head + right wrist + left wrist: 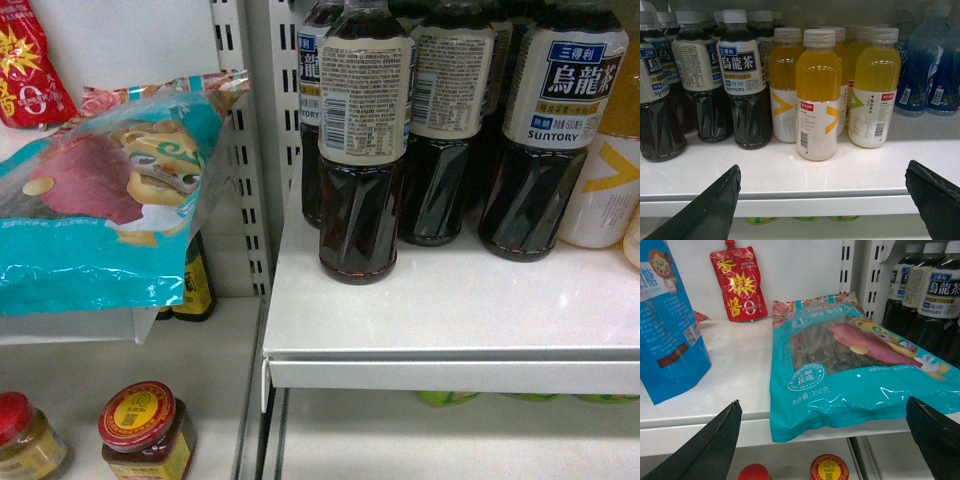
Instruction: Move water from second to third shelf
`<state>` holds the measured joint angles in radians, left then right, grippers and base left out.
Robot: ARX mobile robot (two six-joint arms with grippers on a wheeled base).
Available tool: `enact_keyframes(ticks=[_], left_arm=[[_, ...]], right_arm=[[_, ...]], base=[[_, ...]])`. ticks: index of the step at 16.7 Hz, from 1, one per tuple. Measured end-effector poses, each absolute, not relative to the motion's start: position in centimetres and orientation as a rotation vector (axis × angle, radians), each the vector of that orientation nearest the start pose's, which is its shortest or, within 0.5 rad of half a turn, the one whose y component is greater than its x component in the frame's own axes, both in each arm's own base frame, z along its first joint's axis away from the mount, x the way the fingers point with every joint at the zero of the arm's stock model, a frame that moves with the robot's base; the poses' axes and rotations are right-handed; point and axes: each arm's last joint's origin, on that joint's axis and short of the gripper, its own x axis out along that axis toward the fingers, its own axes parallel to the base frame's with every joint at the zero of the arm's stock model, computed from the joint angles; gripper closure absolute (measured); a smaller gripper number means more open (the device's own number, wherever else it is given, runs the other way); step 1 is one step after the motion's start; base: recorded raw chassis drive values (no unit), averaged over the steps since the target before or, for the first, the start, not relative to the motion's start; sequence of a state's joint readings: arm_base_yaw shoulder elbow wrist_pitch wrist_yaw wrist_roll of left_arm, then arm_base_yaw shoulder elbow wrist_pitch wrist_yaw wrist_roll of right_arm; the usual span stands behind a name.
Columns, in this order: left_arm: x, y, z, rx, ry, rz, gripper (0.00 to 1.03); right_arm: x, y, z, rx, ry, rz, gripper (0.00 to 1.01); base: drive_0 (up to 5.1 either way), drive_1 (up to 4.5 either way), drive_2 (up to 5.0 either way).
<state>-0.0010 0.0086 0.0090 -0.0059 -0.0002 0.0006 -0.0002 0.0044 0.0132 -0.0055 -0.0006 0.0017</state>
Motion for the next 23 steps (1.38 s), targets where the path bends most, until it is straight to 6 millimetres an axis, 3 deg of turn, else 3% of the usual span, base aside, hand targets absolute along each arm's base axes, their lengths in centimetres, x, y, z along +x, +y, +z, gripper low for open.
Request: enact_keyframes(ticks=[23], left_arm=[[9.77,-0.01,16.54,0.001,0.005,-0.001,0.05]], right_arm=[[9.72,0.0,16.72,0.002,-0.004,0.0,0.03]], base=[[0.0,0.0,0.0]])
